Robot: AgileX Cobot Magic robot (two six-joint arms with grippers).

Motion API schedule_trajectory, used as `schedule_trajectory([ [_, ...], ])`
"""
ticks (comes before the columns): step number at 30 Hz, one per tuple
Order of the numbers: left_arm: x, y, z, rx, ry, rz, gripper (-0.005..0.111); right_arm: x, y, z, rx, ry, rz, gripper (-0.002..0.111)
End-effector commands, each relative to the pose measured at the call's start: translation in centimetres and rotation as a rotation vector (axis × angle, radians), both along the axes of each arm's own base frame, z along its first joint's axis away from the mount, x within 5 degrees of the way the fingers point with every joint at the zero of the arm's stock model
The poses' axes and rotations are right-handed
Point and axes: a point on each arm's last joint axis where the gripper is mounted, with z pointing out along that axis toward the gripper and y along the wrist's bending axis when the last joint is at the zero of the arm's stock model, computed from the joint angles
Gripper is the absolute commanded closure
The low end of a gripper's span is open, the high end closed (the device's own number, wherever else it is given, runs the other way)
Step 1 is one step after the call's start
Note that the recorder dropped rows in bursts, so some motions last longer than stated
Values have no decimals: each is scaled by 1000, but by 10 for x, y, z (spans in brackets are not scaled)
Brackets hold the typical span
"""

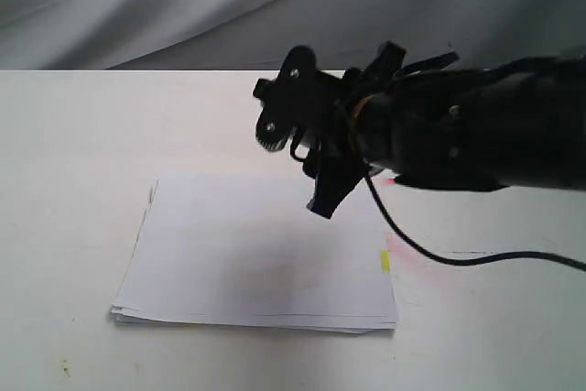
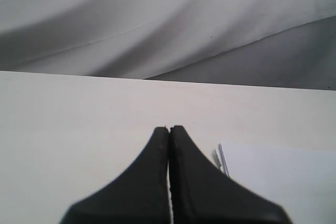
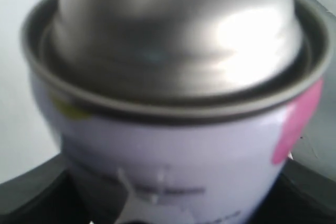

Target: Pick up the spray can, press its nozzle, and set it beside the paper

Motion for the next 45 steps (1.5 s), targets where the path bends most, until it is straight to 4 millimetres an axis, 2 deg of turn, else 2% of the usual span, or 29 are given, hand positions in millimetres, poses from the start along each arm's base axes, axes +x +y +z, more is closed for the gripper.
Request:
schedule_trajectory([
  [1,0,0,-1,-11,-4,2,107,5,13,-17,-140,-100,58,108],
  [6,0,0,-1,-11,-4,2,107,9,15,-30,-206,-152,16,108],
  [21,0,0,-1,-11,-4,2,107,6,19,-30,-202,-151,33,108],
  [28,0,0,-1,-11,-4,2,107,2,28,-33,-153,-112,116,108],
  [45,0,0,-1,-11,-4,2,107,3,28,-33,-161,-114,122,108],
])
